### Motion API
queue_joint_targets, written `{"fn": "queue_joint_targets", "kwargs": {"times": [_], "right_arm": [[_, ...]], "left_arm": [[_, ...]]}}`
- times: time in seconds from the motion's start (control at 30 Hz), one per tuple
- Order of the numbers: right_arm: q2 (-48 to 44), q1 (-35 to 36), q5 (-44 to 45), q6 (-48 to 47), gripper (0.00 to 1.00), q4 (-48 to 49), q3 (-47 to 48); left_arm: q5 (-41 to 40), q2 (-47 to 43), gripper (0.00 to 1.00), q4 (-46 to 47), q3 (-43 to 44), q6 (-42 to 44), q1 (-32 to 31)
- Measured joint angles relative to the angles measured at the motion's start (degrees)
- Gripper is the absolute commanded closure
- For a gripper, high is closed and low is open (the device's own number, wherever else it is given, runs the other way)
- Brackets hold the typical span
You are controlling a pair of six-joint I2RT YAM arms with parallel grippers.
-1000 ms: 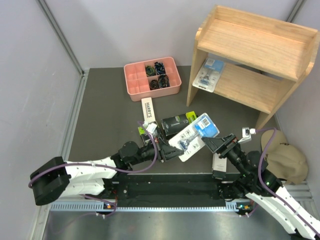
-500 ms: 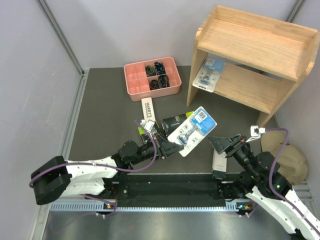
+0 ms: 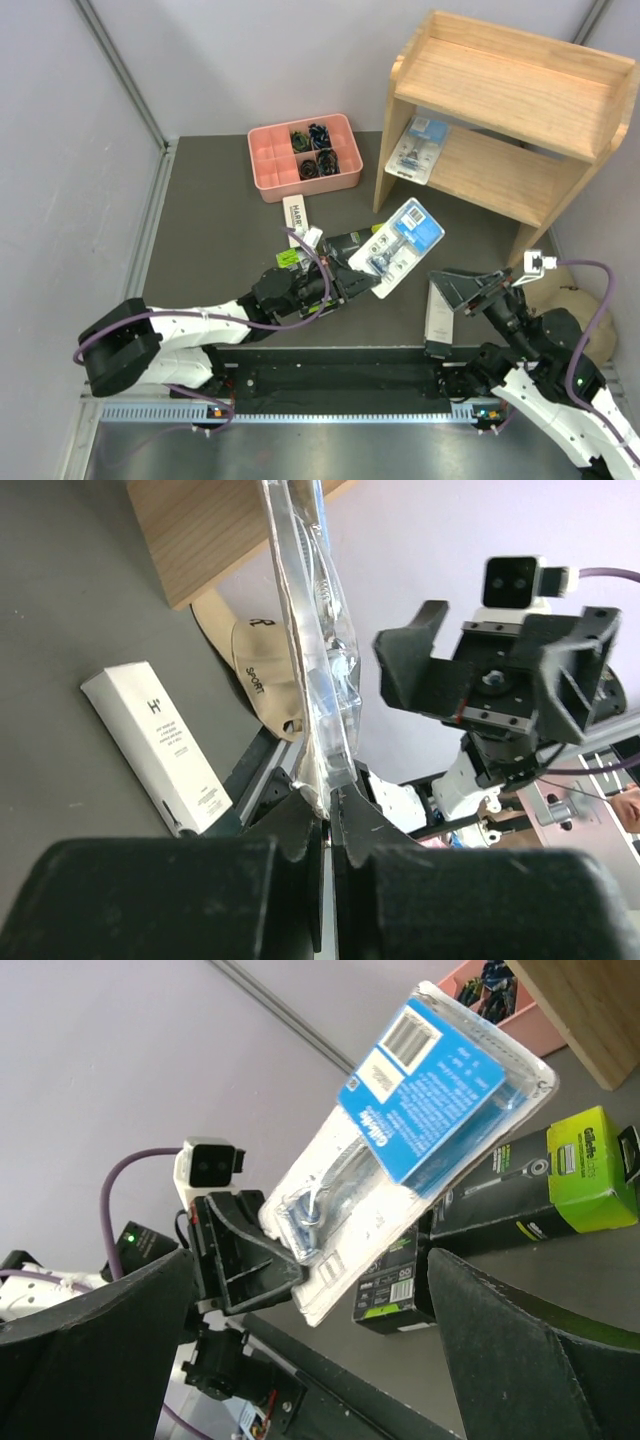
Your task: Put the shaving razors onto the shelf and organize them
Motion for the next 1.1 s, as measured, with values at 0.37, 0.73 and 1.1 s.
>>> {"fn": "queue_joint_targets", "kwargs": {"times": [0.37, 0.73, 1.1], "right_arm": [[0.4, 0.0, 0.4, -2.8, 0.01, -1.5, 11.3], [2.4, 0.0, 1.3, -4.7, 0.01, -3.8, 18.3], [1.5, 0.0, 3.0, -5.3, 0.01, -7.9, 20.4]], "left_arm": [[-1.4, 12.9, 1.00, -1.2, 15.1, 0.9, 0.3], [-0.6, 32.2, 1.00, -1.8, 37.4, -1.2, 2.4], [-1.2, 49.8, 1.00, -5.7, 61.1, -6.6, 3.8]]}}
